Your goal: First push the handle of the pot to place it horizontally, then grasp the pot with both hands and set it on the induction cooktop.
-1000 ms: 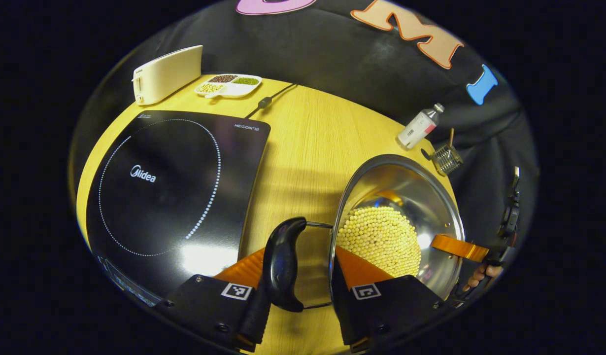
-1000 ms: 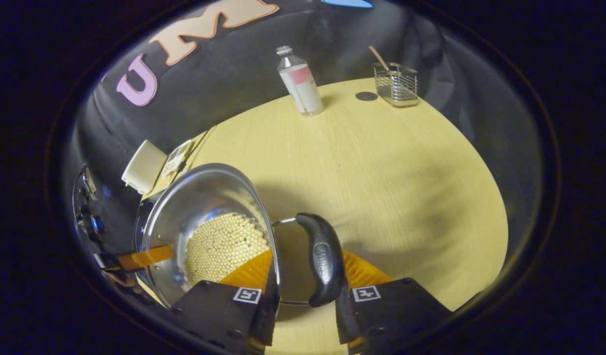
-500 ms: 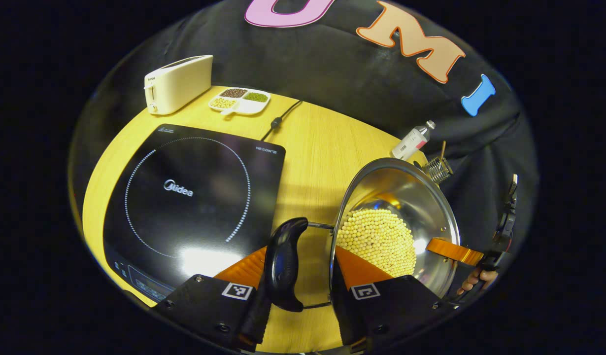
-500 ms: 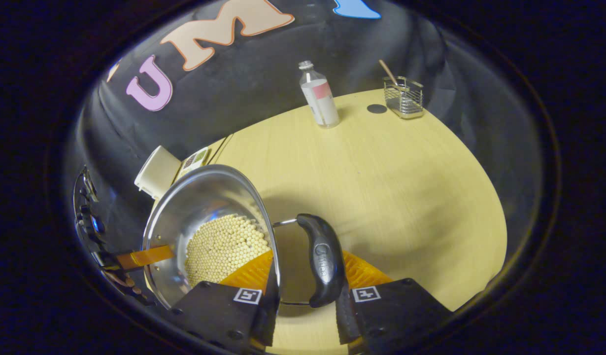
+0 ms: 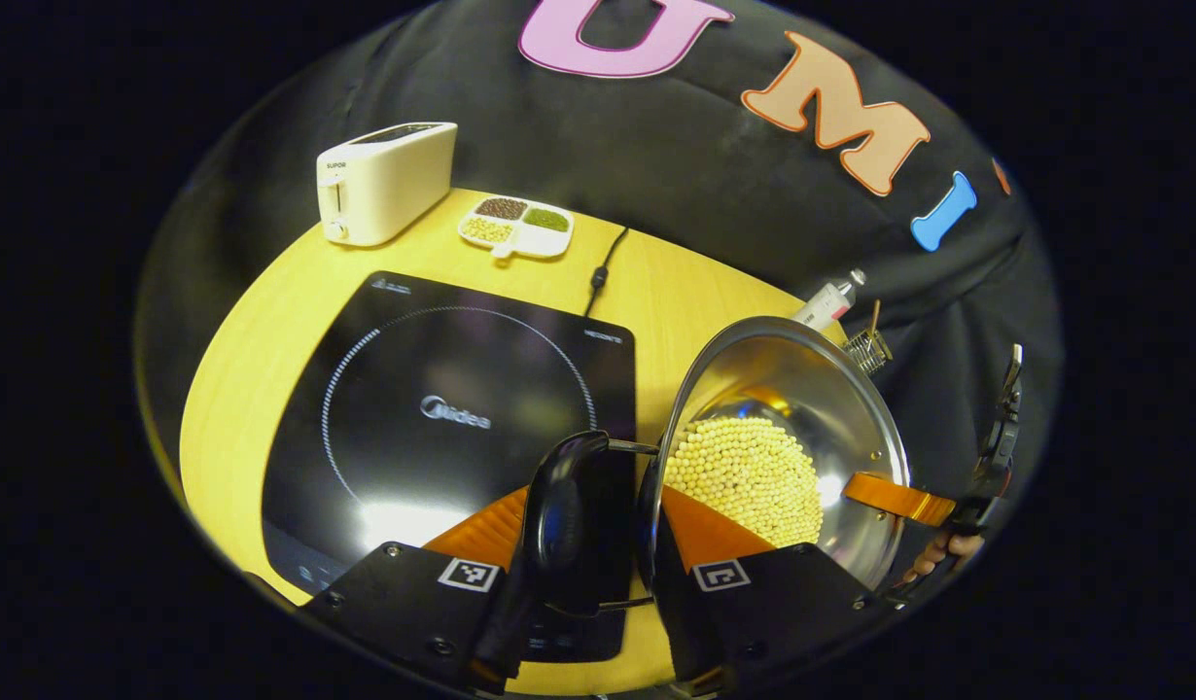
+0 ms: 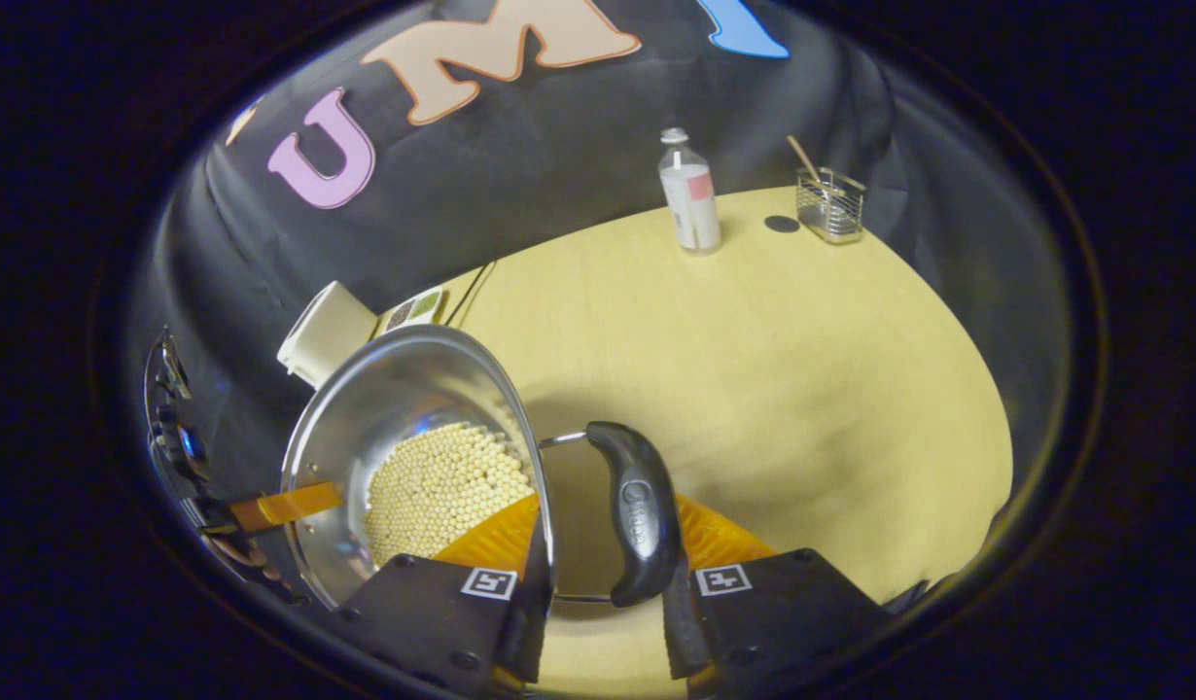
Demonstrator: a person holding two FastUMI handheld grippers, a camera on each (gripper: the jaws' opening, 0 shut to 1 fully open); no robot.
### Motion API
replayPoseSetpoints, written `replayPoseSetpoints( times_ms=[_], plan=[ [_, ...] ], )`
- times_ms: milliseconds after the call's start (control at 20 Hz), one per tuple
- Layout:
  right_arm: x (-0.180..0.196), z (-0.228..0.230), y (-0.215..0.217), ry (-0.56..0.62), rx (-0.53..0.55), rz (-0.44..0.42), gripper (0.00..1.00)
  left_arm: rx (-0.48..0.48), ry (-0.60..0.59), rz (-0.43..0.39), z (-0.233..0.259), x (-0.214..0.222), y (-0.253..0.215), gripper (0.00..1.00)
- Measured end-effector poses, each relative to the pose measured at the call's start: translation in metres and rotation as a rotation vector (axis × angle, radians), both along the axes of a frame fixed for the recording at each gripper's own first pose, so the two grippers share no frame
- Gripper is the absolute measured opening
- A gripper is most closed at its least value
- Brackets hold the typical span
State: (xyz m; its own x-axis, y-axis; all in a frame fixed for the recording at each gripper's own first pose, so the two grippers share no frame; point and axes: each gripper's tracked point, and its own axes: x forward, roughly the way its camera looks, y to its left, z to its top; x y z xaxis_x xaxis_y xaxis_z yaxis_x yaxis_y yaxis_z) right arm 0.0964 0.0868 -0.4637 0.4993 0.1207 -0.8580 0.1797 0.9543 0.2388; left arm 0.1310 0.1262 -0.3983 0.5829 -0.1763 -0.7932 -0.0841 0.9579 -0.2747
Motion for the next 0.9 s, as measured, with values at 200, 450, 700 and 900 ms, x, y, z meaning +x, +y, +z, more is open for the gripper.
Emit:
replayPoseSetpoints(
  times_ms=[200,450,700,900],
  plan=[
    [-0.001,0.0,0.062,-0.003,-0.027,-0.032,0.55,-0.012,0.002,-0.038,0.0,0.007,0.058,0.58],
    [0.007,-0.011,0.126,0.021,-0.05,-0.044,0.52,-0.007,0.026,-0.044,-0.008,0.015,0.123,0.58],
    [0.018,-0.022,0.164,0.05,-0.055,-0.028,0.52,0.006,0.04,-0.027,-0.017,0.024,0.162,0.58],
    [0.025,-0.035,0.187,0.062,-0.052,-0.014,0.52,0.011,0.063,-0.027,-0.026,0.027,0.184,0.57]
  ],
)
